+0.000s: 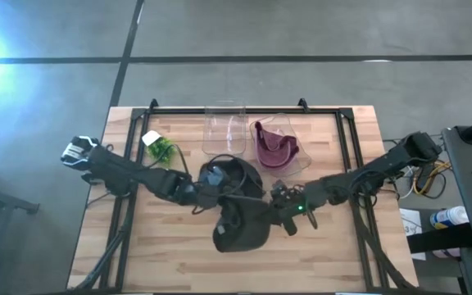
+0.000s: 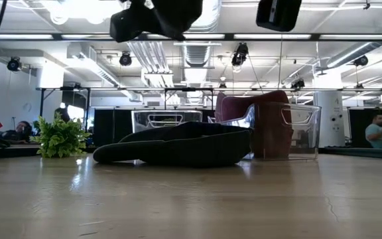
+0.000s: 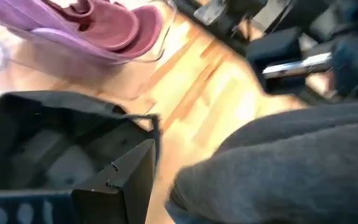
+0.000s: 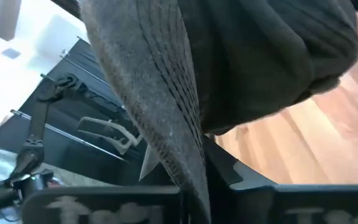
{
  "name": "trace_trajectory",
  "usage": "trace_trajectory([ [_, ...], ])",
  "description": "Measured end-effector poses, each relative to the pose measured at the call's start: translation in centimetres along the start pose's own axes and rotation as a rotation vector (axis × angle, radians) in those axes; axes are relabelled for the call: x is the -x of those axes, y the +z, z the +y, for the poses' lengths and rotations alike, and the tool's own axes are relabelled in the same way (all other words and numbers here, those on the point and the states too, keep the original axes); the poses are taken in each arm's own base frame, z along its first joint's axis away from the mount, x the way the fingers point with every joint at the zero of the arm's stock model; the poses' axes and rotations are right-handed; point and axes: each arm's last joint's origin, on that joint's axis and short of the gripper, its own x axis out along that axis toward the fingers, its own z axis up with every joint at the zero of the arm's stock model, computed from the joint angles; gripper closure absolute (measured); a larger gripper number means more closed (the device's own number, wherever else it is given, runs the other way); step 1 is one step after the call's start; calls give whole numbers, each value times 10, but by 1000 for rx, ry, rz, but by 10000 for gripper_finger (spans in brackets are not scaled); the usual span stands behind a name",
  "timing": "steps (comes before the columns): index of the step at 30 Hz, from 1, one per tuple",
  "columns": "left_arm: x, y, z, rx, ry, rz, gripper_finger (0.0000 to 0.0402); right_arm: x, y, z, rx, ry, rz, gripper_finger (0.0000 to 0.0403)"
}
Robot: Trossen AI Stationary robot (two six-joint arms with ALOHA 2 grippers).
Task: Pick & Place hat
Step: Put the bottom black cap into the left transparent bin
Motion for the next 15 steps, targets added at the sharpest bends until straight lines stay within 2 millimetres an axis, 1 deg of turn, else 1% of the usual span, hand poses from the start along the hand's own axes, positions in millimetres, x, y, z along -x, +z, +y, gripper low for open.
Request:
trace_trajectory([
  [2,1,-2,2,-37,40,28,180,-2,0,0,-6,-10,1,390],
  [4,3,-7,6,-72,98,53,180,-3,3,2,-26,-18,-30,390],
  [6,6,-7,6,-80,113,46,180,-2,4,2,-56,-50,-65,390],
  [9,14,-1,0,-71,82,14,180,0,4,-1,-87,-100,-114,390],
  [15,27,13,-13,-143,56,-42,180,-2,6,-1,-65,-115,-146,390],
])
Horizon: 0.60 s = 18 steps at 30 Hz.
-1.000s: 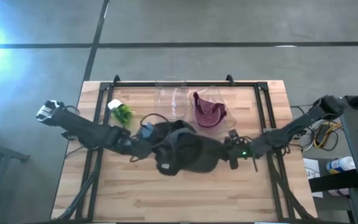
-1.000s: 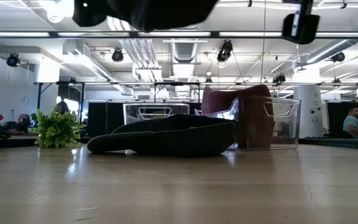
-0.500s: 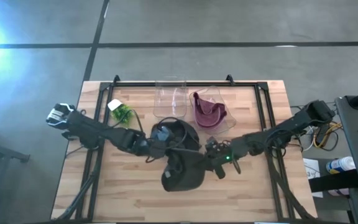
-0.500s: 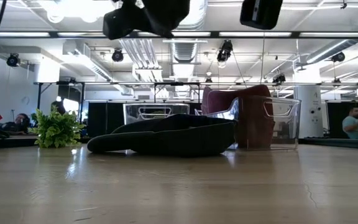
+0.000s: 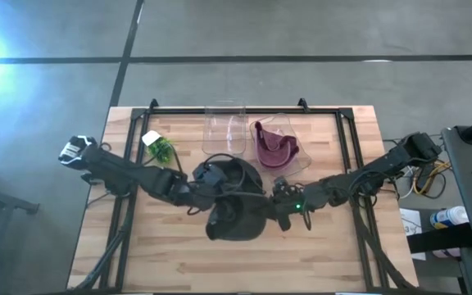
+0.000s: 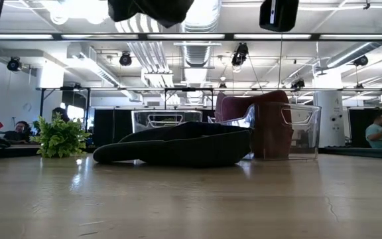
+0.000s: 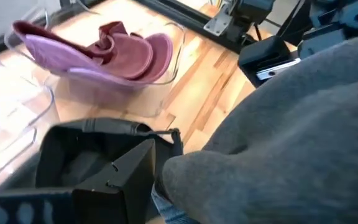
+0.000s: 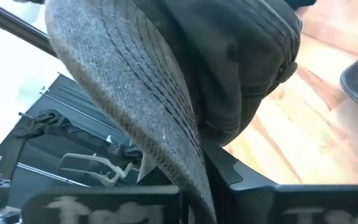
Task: Pick & Place hat
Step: Put the bottom black cap into the left transparent bin
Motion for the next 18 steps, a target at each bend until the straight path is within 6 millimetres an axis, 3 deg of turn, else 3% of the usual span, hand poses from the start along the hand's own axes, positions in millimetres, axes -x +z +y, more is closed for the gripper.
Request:
trace_trajectory([
  [3,8,9,-1,-1,-14,9,180,-1,3,4,49,2,-28,390],
  [10,47,34,-3,-15,19,88,180,0,6,6,94,-34,-105,390],
  [18,66,46,4,21,112,116,178,1,10,7,140,-47,-171,390],
])
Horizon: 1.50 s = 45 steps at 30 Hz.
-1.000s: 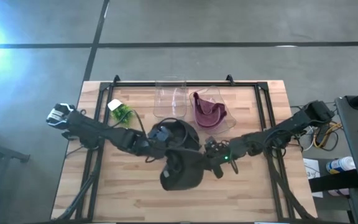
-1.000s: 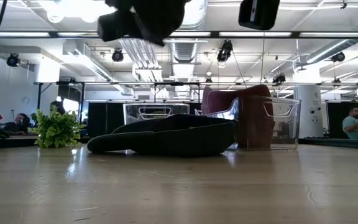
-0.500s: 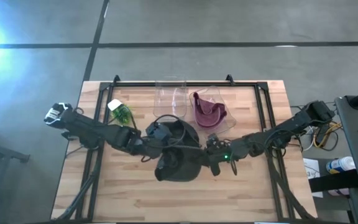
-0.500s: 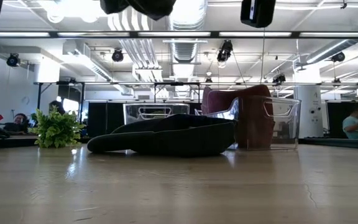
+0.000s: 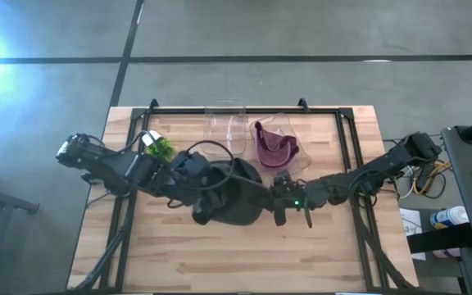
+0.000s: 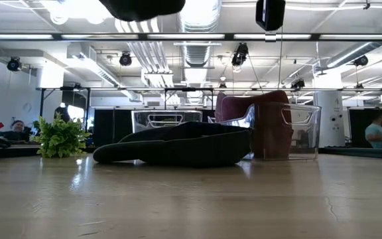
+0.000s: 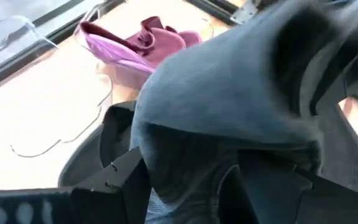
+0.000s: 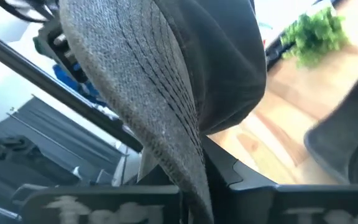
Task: Pick & Place hat
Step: Put the bottom black cap into the left transparent bin
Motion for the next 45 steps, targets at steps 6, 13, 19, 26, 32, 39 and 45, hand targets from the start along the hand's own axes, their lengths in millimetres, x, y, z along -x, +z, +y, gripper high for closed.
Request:
trace_trajectory([
  [6,1,10,-5,109,7,-150,178,-4,12,-1,-20,26,-74,390],
  [13,-7,32,-4,53,34,-304,178,-13,21,-2,-49,83,-100,390],
  [19,-16,28,-1,-18,118,-308,178,-17,28,-4,-80,157,-118,390],
  [26,-31,15,-1,-162,234,-275,179,-17,30,-3,-87,207,-108,390],
  [32,-21,22,1,-248,266,-303,179,-17,30,-2,-103,229,-101,390],
  [39,-4,32,-1,-172,200,-332,179,-17,30,0,-87,250,-91,390],
  [45,1,36,-2,6,87,-296,179,-17,31,-1,-84,267,-63,377],
])
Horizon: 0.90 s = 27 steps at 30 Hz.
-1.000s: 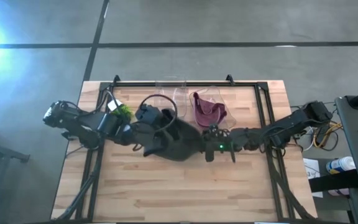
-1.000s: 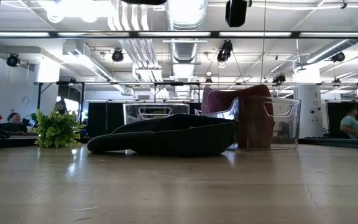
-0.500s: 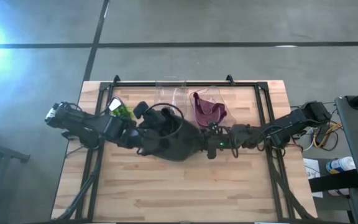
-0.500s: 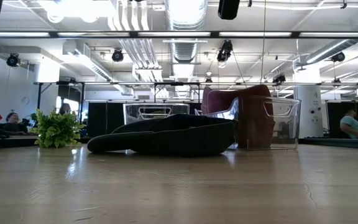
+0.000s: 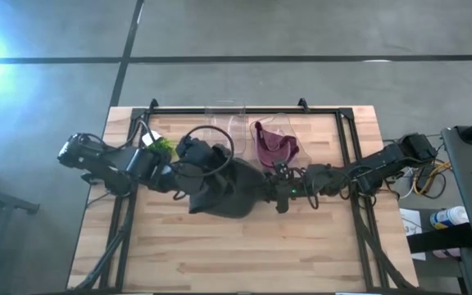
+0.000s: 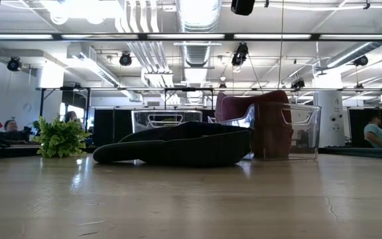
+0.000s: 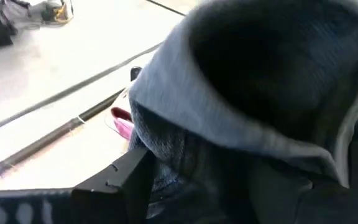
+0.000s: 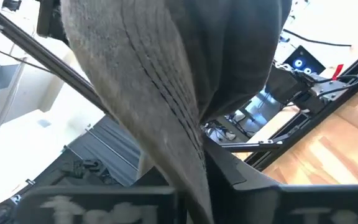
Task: Pick & Place hat
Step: Put the bottom black cap into the left transparent bin
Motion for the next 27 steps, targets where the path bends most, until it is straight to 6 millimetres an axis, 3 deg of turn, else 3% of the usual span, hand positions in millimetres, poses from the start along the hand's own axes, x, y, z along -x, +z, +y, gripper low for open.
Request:
trace_trajectory([
  [6,9,10,0,110,-45,-4,179,0,0,0,3,-4,2,335],
  [12,28,24,10,70,-78,35,179,0,0,-1,7,-8,-1,323],
  [17,36,29,13,86,-138,64,179,0,1,-2,8,-12,-6,340],
  [22,41,22,19,44,-149,159,179,0,2,-3,12,-14,-10,370],
  [27,59,33,29,59,-226,167,179,0,2,-2,9,-12,-17,389],
])
